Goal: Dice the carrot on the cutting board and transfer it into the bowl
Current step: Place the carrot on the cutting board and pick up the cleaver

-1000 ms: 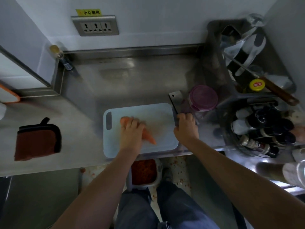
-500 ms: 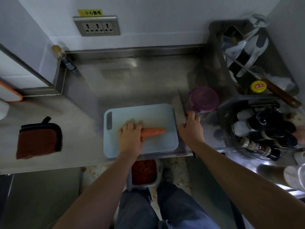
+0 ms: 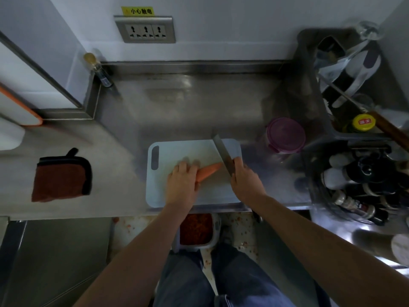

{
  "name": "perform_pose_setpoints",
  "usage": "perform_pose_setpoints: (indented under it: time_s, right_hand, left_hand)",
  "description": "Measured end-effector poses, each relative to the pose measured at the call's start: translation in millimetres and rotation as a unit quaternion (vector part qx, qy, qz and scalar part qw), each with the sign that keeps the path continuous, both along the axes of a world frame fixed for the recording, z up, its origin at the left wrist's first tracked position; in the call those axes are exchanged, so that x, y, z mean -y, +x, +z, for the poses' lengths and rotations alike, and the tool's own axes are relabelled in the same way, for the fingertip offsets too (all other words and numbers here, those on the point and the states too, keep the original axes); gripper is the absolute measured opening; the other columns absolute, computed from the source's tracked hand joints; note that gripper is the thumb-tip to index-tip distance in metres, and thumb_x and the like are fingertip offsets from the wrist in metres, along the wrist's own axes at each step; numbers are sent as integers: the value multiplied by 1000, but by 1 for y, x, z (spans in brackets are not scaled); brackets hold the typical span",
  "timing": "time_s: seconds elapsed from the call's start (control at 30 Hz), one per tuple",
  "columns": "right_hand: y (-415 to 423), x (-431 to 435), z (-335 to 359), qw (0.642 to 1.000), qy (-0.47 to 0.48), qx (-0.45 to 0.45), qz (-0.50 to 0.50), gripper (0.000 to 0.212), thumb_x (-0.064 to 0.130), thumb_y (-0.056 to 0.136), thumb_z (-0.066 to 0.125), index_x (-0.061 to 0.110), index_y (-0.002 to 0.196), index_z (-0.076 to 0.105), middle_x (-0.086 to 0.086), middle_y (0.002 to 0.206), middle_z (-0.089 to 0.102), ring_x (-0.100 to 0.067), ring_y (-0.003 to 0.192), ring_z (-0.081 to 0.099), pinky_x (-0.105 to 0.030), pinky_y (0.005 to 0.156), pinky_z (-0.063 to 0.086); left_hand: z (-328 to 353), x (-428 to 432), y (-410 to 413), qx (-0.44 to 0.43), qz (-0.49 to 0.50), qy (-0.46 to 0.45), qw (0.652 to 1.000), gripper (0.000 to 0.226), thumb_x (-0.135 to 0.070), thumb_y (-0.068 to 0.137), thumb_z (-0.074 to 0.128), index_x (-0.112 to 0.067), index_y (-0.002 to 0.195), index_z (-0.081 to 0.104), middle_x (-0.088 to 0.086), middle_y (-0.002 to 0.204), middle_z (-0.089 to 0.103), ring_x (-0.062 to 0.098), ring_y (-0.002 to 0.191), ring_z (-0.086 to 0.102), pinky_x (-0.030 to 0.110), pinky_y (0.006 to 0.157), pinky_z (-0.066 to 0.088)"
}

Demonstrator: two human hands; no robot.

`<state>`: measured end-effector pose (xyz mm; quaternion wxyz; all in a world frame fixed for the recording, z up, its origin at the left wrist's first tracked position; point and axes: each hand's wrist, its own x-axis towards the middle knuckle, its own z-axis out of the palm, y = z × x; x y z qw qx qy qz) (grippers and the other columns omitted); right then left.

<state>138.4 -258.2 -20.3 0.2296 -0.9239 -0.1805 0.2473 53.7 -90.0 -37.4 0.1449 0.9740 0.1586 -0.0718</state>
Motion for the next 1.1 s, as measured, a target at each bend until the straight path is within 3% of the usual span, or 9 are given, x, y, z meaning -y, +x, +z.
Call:
perform_pose_setpoints:
  time_s: [0.23, 0.4, 0.57, 0.73, 0.83, 0.93, 1.1]
  right_hand:
    - [12, -1, 0, 999, -38, -6, 17, 27, 10, 95, 41, 10, 121, 38, -6, 73, 55, -25, 66, 59, -44, 62, 54]
    - [12, 2, 1, 1000, -24, 10, 14, 22, 13, 96, 40, 9, 118, 42, -7, 70, 55, -24, 60, 56, -41, 54, 51]
    - [9, -1, 0, 999, -27, -2, 26, 21, 14, 97, 40, 11, 118, 41, -3, 70, 52, -23, 62, 55, -39, 57, 50]
    - [10, -2, 1, 999, -27, -6, 29, 22, 15, 98, 40, 11, 120, 41, -4, 72, 52, -23, 62, 55, -39, 56, 50]
    - [11, 0, 2, 999, -31, -1, 32, 25, 15, 99, 40, 10, 123, 41, -2, 70, 50, -19, 59, 52, -33, 51, 45]
    - [12, 3, 4, 999, -33, 0, 36, 27, 13, 99, 40, 11, 125, 42, 3, 66, 47, -11, 53, 47, -24, 46, 33]
    - [13, 6, 10, 999, -23, 8, 38, 22, 14, 98, 40, 11, 119, 45, 4, 64, 45, -10, 52, 45, -24, 45, 29]
  left_hand:
    - [-3, -2, 3, 11, -19, -1, 1000, 40, -23, 92, 57, -25, 131, 50, 5, 122, 49, 23, 111, 47, 36, 94, 42]
    - [1, -5, 2, 29, -77, 46, 996, 30, -38, 83, 65, -31, 112, 68, 4, 138, 43, 30, 135, 25, 45, 114, 22]
    - [1, -13, -4, 24, -29, -12, 999, 36, -27, 86, 65, -27, 123, 63, 5, 145, 31, 27, 134, 27, 43, 111, 32]
    - [-1, -12, -1, 56, 46, -106, 992, 16, -27, 87, 67, -17, 99, 68, 1, 142, 26, 20, 128, 27, 31, 107, 40]
    - [-1, -5, 5, 52, 146, -139, 978, 39, -32, 84, 72, -13, 114, 56, 9, 143, 25, 21, 125, 34, 30, 105, 38]
    - [0, -3, 13, 39, 213, -142, 966, 58, -24, 81, 76, -3, 124, 43, 16, 133, 37, 28, 120, 42, 33, 103, 41]
    - [3, -8, 15, 6, 75, -141, 987, 58, 7, 78, 63, -13, 129, 45, 6, 131, 46, 24, 124, 39, 38, 108, 35]
